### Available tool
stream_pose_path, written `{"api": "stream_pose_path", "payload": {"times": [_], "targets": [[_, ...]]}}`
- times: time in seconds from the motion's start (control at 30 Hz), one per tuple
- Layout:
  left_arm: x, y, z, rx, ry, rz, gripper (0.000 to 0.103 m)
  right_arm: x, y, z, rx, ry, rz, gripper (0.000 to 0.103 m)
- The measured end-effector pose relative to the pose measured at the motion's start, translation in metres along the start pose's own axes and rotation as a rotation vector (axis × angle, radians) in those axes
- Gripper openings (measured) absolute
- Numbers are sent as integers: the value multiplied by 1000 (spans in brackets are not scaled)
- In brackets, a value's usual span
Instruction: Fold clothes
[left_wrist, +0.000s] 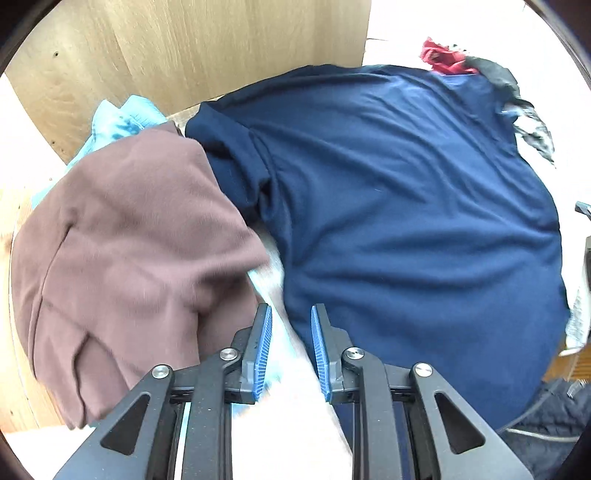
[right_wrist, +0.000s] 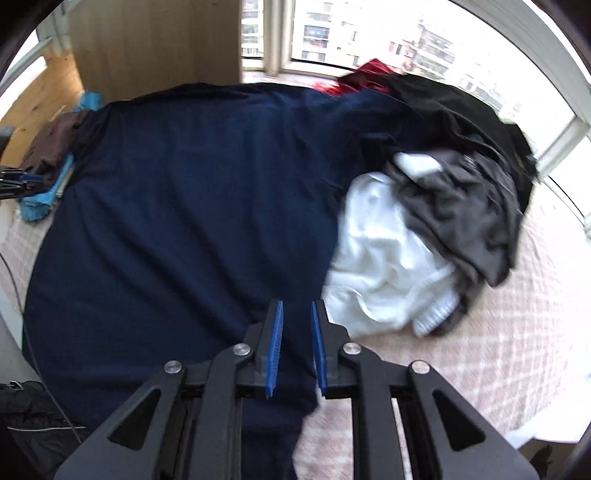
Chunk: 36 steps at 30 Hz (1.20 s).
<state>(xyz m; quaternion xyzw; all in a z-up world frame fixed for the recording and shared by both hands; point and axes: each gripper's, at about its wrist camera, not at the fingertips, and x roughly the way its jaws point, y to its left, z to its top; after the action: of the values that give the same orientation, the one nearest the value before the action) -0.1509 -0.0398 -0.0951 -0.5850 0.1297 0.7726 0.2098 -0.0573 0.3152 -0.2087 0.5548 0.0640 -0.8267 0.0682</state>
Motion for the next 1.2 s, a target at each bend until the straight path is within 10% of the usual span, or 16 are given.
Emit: {"api": "stream_pose_path", "payload": {"times": [0.1,0.4,0.6,0.93,1.0,1.03,1.2], "targets": [[-2,60,-6,16,-17,23,21,31,54,36,-133,-3,50,26],[23,73,18,93,23,72,26,91,183,157,-319,-52,271,26],[24,90,25,0,-67,-15,26,108,268,267,-469,-154,381,48],[-18,124,-31,-132,-177,-11,27,194,386,318,-713,-6,258,48],[-19,126,-34,-139,-182,-15,27,201,380,314,-698,29,299,40],[-18,126,-35,-137,-181,-15,27,202,375,313,-681,48,328,6],[-9,118,-26,-117,-189,-29,27,187,337,312,-586,33,381,3]]}}
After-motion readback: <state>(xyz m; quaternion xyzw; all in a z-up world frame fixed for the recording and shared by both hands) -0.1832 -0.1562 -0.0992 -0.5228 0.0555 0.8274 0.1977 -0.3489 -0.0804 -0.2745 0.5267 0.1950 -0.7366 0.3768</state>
